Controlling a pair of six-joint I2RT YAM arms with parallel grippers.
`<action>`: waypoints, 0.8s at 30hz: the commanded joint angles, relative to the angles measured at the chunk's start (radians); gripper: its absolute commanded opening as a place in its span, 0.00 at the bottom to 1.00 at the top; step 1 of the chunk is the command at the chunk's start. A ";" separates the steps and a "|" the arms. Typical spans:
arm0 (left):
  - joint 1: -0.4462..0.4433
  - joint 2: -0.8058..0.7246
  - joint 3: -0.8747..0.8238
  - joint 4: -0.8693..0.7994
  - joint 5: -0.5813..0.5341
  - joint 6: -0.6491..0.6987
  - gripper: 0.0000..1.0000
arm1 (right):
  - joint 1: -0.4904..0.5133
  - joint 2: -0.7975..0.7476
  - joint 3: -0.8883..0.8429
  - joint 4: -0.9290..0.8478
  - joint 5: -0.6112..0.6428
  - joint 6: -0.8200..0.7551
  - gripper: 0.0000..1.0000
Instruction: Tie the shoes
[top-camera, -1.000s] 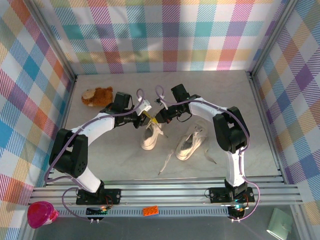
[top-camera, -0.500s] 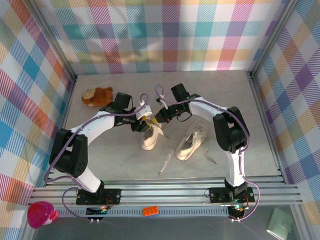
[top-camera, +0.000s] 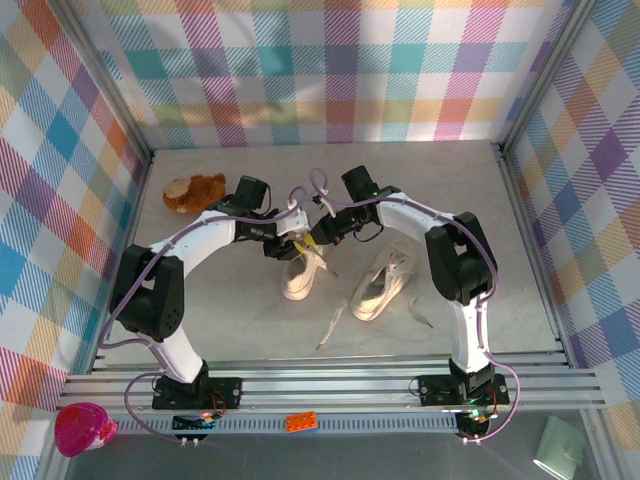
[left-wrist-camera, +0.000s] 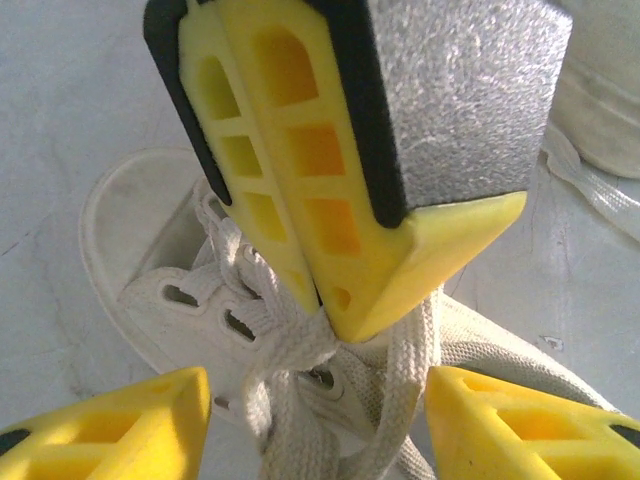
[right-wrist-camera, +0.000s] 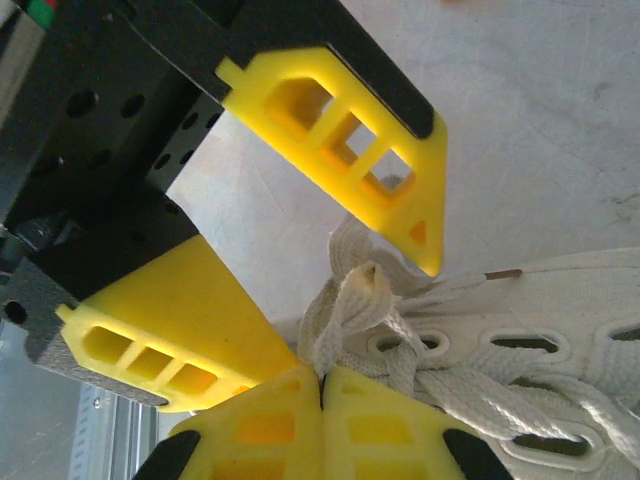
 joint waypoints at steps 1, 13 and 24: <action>-0.012 0.017 0.039 -0.025 0.015 0.056 0.56 | -0.008 0.019 0.036 -0.029 -0.058 -0.030 0.00; -0.022 0.021 0.040 -0.062 0.002 0.083 0.30 | -0.009 0.031 0.055 -0.050 -0.058 -0.040 0.00; -0.020 -0.018 0.031 -0.028 0.003 0.042 0.00 | -0.011 0.025 0.048 -0.061 -0.067 -0.050 0.00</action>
